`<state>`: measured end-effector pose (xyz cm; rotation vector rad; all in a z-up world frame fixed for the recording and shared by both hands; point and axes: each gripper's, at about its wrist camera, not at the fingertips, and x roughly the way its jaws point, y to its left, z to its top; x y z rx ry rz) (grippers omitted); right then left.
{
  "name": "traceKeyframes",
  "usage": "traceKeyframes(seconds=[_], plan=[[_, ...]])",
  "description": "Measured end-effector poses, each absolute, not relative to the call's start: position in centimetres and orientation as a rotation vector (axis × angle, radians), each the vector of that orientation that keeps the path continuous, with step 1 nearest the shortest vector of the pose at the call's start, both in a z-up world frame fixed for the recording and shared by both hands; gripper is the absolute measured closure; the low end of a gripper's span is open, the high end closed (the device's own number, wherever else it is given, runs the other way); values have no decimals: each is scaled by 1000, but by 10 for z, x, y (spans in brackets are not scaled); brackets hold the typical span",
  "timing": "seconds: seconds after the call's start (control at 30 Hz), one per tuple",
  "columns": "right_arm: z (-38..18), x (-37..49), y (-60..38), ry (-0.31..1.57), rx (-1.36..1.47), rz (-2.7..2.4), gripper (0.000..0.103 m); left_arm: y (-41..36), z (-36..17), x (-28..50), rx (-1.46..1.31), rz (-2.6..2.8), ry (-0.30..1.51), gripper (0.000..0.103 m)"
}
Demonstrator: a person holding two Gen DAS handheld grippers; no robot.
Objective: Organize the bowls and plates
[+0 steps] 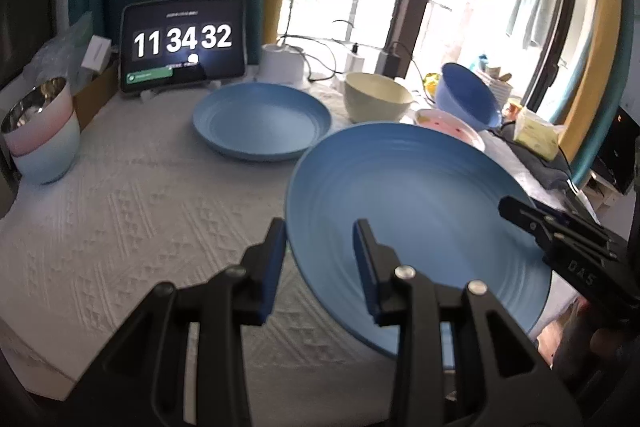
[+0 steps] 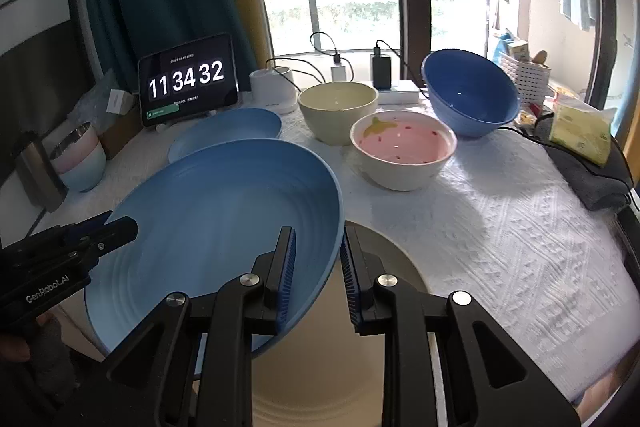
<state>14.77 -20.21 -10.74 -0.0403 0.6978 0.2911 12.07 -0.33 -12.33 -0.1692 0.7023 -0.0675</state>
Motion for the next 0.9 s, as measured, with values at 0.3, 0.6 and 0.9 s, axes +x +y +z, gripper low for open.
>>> traceKeyframes(seconds=[0.3, 0.6, 0.9], plan=[[-106, 131, -234, 676, -2, 245, 78, -35, -117, 118, -115, -122, 703, 68], [-115, 121, -263, 688, 34, 200, 78, -62, -123, 120, -72, -167, 732, 68], [-139, 117, -283, 742, 52, 174, 78, -81, -146, 123, -26, -179, 805, 68]])
